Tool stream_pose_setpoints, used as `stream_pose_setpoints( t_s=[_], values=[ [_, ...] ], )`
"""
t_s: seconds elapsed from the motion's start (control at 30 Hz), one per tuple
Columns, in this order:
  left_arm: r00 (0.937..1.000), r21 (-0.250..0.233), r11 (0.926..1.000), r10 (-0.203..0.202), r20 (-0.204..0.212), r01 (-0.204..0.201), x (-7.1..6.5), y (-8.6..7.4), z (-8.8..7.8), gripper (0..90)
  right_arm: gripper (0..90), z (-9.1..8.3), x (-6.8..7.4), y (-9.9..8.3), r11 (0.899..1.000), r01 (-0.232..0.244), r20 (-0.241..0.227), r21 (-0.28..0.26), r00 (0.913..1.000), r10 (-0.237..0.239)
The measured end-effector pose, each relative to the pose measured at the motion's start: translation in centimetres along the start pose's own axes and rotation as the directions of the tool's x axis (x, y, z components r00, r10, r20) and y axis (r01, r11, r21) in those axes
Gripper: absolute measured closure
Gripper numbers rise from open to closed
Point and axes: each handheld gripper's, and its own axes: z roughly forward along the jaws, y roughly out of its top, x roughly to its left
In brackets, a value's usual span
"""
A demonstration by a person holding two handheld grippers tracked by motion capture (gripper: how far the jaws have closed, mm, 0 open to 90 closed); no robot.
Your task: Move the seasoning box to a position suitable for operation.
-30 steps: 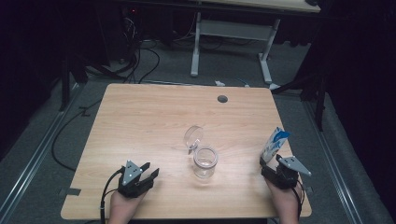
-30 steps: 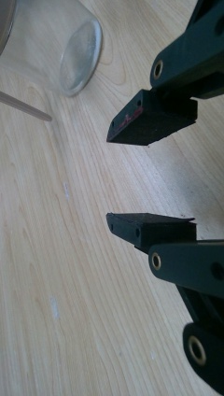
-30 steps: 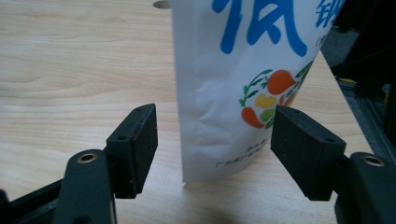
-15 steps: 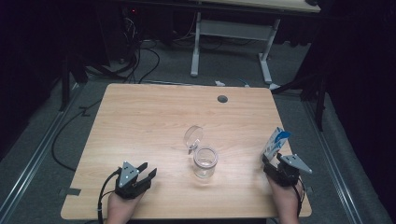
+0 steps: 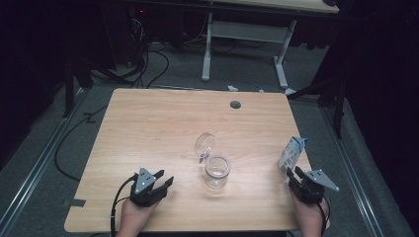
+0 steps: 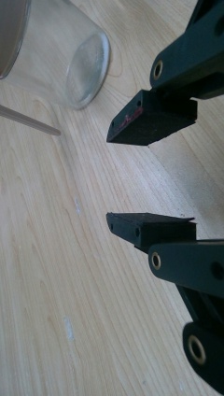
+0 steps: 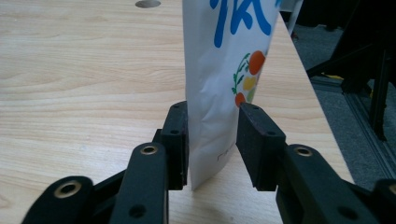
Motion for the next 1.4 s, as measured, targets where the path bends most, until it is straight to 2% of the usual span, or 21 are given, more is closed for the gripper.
stream_pose_setpoints(
  t_s=[0.17, 0.4, 0.53, 0.63, 0.77, 0.83, 0.93, 0.97, 1.0, 1.03, 1.27, 1.4],
  values=[
    [1.0, 0.0, 1.0, 0.002, 0.001, -0.002, 0.0, 0.1, 0.3, 54.5, 66.4, -0.4, -0.6, -0.3, 1.0, -0.006, 0.009, -0.004, 0.9999, 0.006],
    [1.0, 0.002, 1.0, 0.003, -0.007, -0.003, 0.1, 0.0, 0.0, 54.3, 60.8, -0.5, -0.4, 0.2, 0.999, -0.002, -0.023, -0.046, 0.9997, 0.001],
    [0.9998, 0.0, 1.0, -0.006, -0.021, 0.006, 0.4, -0.4, -0.7, 54.3, 60.6, -0.4, -0.3, 0.9, 0.997, 0.001, -0.014, -0.072, 0.9999, -0.002],
    [0.9989, -0.027, 0.9996, -0.008, -0.046, 0.007, 0.4, -0.7, -1.7, 54.5, 62.7, 0.0, -0.4, 1.6, 0.996, -0.007, -0.012, -0.091, 0.9999, 0.006],
    [0.9983, -0.035, 0.9994, -0.009, -0.057, 0.007, 0.6, -0.9, -2.2, 54.5, 64.4, 0.3, -0.3, 2.0, 0.995, -0.007, -0.015, -0.1, 0.9999, 0.005],
    [0.998, -0.033, 0.9994, -0.011, -0.062, 0.009, 0.7, -1.0, -2.4, 54.5, 69.2, 0.5, -0.2, 2.3, 0.995, -0.004, 0.0, -0.104, 1.0, 0.004],
    [0.9976, -0.033, 0.9994, -0.014, -0.068, 0.012, 0.8, -1.1, -2.7, 54.4, 71.9, 0.5, -0.3, 2.4, 0.995, -0.012, -0.008, -0.103, 0.9999, 0.012],
    [0.9973, -0.032, 0.9994, -0.014, -0.072, 0.011, 0.8, -1.2, -2.8, 54.4, 81.1, 0.5, -0.3, 2.5, 0.994, 0.001, 0.001, -0.109, 1.0, -0.001],
    [0.9973, -0.032, 0.9994, -0.014, -0.072, 0.011, 0.8, -1.2, -2.8, 54.4, 81.1, 0.5, -0.3, 2.5, 0.994, 0.001, 0.001, -0.109, 1.0, -0.001],
    [0.9971, -0.031, 0.9994, -0.014, -0.074, 0.011, 0.9, -1.3, -2.9, 54.3, 87.4, 0.4, -0.3, 2.5, 0.994, 0.01, 0.004, -0.113, 0.9999, -0.01],
    [0.997, -0.036, 0.9993, -0.012, -0.077, 0.01, 0.9, -1.3, -3.0, 54.2, 90.0, 0.4, -0.3, 2.5, 0.992, 0.027, -0.013, -0.123, 0.9995, -0.029],
    [0.9972, -0.037, 0.9993, -0.011, -0.074, 0.008, 0.9, -1.3, -3.0, 54.2, 90.0, 0.1, 0.4, 2.7, 0.991, 0.043, -0.038, -0.128, 0.9981, -0.049]
  ],
)
